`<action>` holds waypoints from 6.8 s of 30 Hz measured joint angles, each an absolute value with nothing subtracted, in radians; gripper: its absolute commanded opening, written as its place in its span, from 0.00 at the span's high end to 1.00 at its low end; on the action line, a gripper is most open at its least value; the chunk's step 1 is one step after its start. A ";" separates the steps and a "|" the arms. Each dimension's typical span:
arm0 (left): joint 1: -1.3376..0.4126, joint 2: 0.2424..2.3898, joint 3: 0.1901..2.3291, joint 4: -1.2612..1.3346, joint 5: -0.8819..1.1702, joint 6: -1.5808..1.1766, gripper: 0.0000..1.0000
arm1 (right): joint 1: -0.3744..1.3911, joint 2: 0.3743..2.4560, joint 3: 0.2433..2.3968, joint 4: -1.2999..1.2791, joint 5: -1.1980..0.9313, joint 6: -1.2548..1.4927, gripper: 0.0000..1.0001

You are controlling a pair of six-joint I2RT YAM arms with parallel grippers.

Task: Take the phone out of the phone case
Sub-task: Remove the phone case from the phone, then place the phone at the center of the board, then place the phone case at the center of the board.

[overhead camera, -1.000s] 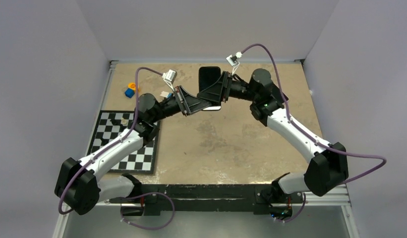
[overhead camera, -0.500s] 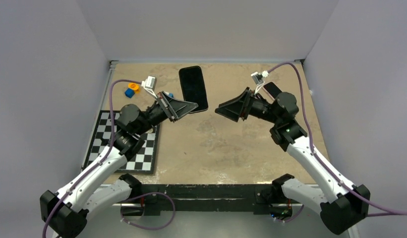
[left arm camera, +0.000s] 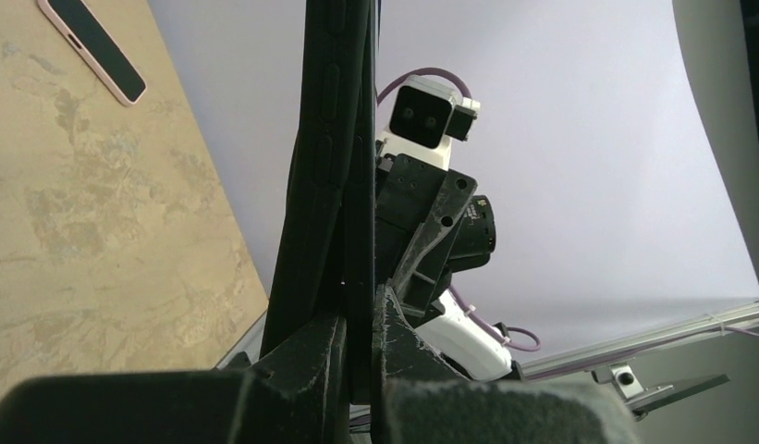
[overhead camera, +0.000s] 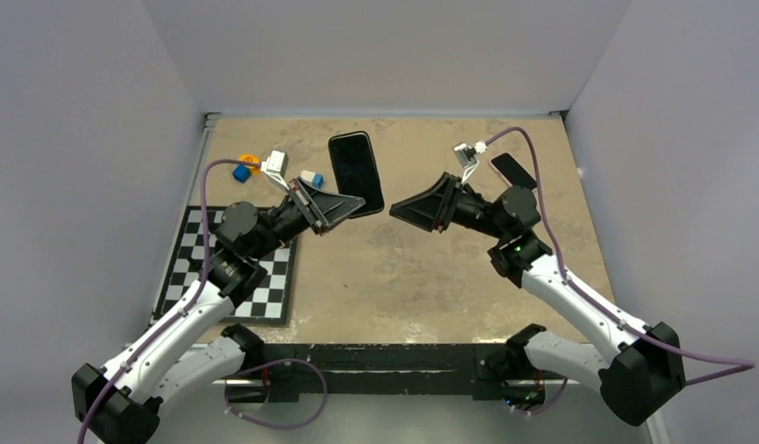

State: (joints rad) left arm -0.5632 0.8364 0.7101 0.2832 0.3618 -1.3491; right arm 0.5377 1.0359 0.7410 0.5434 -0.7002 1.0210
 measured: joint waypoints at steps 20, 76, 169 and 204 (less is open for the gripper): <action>-0.563 0.861 0.710 0.360 0.367 -1.449 1.00 | 0.570 1.155 0.737 0.718 -0.695 1.108 0.59; -0.356 2.128 1.914 -0.468 0.415 -0.646 1.00 | 0.148 1.435 0.994 -0.126 -0.205 0.398 1.00; -0.328 1.389 1.386 -0.561 0.377 -0.363 0.13 | 0.091 1.916 1.193 -0.058 -0.525 0.430 1.00; -0.321 1.383 1.359 -0.511 0.430 -0.374 0.13 | 0.387 1.940 0.809 0.614 -0.617 1.019 0.83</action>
State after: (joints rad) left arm -0.3210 1.3834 1.3594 -0.5110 0.4301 -0.3744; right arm 0.3874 1.9400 0.8085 0.6144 -0.6167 1.0195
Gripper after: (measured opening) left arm 0.866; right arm 0.137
